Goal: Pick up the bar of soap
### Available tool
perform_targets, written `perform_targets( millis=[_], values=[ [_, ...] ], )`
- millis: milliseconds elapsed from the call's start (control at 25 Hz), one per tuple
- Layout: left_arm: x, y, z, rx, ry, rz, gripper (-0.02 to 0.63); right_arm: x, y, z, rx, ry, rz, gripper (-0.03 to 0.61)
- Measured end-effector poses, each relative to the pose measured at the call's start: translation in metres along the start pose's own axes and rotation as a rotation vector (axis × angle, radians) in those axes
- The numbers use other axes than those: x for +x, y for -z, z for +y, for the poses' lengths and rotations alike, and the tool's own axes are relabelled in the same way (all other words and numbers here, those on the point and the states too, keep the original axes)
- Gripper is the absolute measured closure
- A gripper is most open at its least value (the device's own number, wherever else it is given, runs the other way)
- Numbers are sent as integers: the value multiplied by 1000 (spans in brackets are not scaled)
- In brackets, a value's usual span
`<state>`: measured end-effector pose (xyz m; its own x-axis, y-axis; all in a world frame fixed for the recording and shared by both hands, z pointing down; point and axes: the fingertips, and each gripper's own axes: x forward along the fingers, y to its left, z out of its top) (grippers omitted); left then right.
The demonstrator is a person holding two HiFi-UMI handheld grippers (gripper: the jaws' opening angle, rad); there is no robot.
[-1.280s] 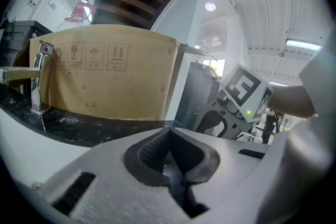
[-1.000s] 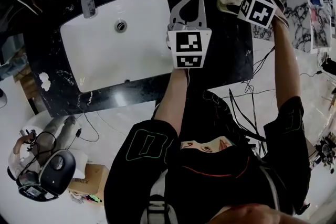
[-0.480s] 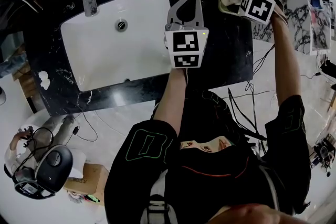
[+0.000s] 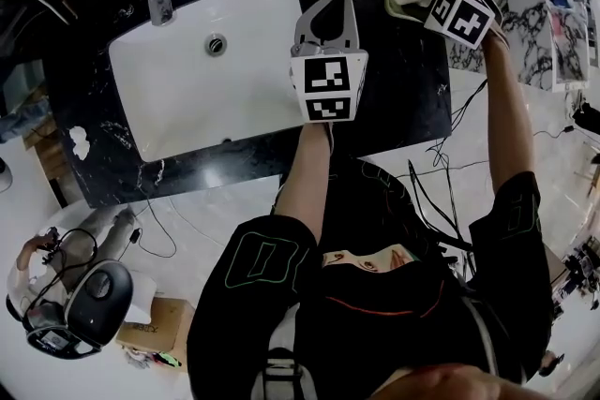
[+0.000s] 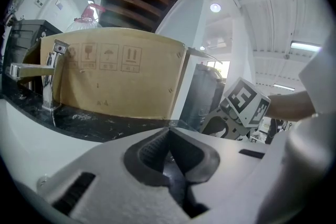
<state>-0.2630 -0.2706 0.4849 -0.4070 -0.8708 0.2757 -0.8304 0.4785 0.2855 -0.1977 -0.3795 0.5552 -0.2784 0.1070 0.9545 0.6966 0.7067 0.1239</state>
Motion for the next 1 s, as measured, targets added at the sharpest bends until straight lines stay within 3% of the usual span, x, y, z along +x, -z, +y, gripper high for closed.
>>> perform_targets(
  millis=[240, 480, 1000],
  values=[
    [-8, -3, -2, 5, -1, -11, 606, -19, 0, -9, 6, 178, -40, 373],
    [-15, -4, -13, 9, 12, -23, 606, -54, -5, -15, 111, 323, -161, 373],
    [-32, -7, -46, 53, 45, -44, 606, -126, 6, 9, 496, 531, -521, 373]
  ],
)
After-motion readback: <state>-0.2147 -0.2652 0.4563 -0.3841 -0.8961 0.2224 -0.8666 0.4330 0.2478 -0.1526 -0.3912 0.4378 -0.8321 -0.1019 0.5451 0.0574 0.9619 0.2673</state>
